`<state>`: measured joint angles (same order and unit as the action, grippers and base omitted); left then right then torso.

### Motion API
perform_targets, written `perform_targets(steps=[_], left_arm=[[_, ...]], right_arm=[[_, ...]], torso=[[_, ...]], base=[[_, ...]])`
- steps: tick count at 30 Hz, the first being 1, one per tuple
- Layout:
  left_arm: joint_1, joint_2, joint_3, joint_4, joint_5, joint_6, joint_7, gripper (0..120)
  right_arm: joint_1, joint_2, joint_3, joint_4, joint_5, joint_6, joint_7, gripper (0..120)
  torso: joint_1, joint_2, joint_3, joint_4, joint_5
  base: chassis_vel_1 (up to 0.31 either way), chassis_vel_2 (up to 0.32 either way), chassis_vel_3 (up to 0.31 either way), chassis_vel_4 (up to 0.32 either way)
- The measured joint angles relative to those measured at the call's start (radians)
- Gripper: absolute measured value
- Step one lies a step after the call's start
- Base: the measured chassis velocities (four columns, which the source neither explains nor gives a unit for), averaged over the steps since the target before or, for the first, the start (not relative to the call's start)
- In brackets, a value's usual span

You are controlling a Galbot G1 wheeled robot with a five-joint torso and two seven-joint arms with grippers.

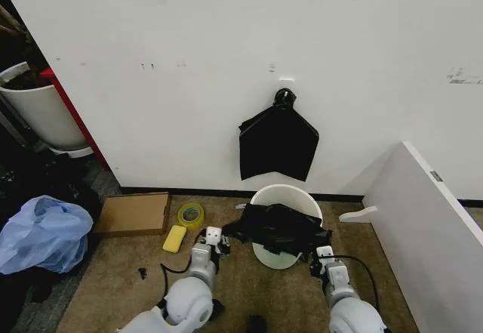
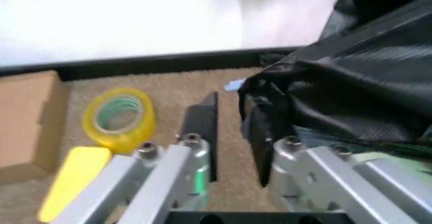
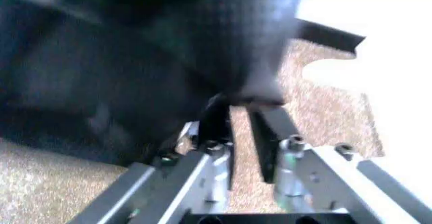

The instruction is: Place the garbage bag over the trash bin.

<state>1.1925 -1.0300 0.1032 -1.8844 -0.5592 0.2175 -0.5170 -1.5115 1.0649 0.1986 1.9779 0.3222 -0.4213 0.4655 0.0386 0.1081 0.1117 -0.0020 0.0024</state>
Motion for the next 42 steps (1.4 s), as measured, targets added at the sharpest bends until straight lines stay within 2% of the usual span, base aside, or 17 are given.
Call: perform_targets(steps=[6, 9, 11, 14, 16, 21, 25, 42], left_arm=[[0.087, 0.054, -0.067, -0.084, 0.008, -0.004, 0.021, 45], [0.110, 0.060, -0.082, -0.099, 0.012, -0.009, 0.026, 51], [0.151, 0.065, -0.112, -0.119, 0.032, -0.019, 0.026, 61], [0.201, 0.067, -0.166, -0.145, 0.052, -0.034, 0.026, 75], [0.213, 0.068, -0.179, -0.154, 0.055, -0.038, 0.025, 78], [0.245, 0.079, -0.200, -0.183, 0.064, -0.063, 0.016, 98], [0.255, 0.082, -0.201, -0.196, 0.064, -0.069, 0.013, 100], [0.287, 0.104, -0.216, -0.279, 0.039, -0.084, -0.002, 100]], right_arm=[[-0.081, -0.006, 0.013, 0.036, -0.065, 0.126, -0.025, 38], [-0.096, -0.006, 0.013, 0.044, -0.077, 0.138, -0.027, 44], [-0.112, -0.012, 0.008, 0.059, -0.086, 0.146, -0.030, 56], [-0.130, -0.027, 0.004, 0.076, -0.105, 0.148, -0.046, 68], [-0.138, -0.031, 0.005, 0.080, -0.118, 0.149, -0.048, 71], [-0.199, -0.037, 0.033, 0.105, -0.153, 0.132, -0.027, 92], [-0.209, -0.029, 0.049, 0.107, -0.160, 0.113, 0.007, 100], [-0.241, -0.019, 0.166, 0.141, -0.100, 0.062, 0.029, 100]], torso=[[0.000, 0.000, 0.000, 0.0001, 0.0001], [0.000, 0.000, 0.000, -0.0002, 0.0001], [0.000, 0.000, 0.000, 0.0001, 0.0001], [0.000, 0.000, 0.000, 0.0002, 0.0002], [0.000, 0.000, 0.000, 0.0005, 0.0003], [0.000, 0.000, 0.000, 0.0000, 0.0001], [0.000, 0.000, 0.000, -0.0001, 0.0002], [0.000, 0.000, 0.000, -0.0001, 0.0003]], base=[[0.000, 0.000, 0.000, 0.000], [0.000, 0.000, 0.000, 0.000], [0.000, 0.000, 0.000, 0.000], [0.000, 0.000, 0.000, 0.000], [0.000, 0.000, 0.000, 0.000], [0.000, 0.000, 0.000, 0.000], [0.000, 0.000, 0.000, 0.000], [0.000, 0.000, 0.000, 0.000]])
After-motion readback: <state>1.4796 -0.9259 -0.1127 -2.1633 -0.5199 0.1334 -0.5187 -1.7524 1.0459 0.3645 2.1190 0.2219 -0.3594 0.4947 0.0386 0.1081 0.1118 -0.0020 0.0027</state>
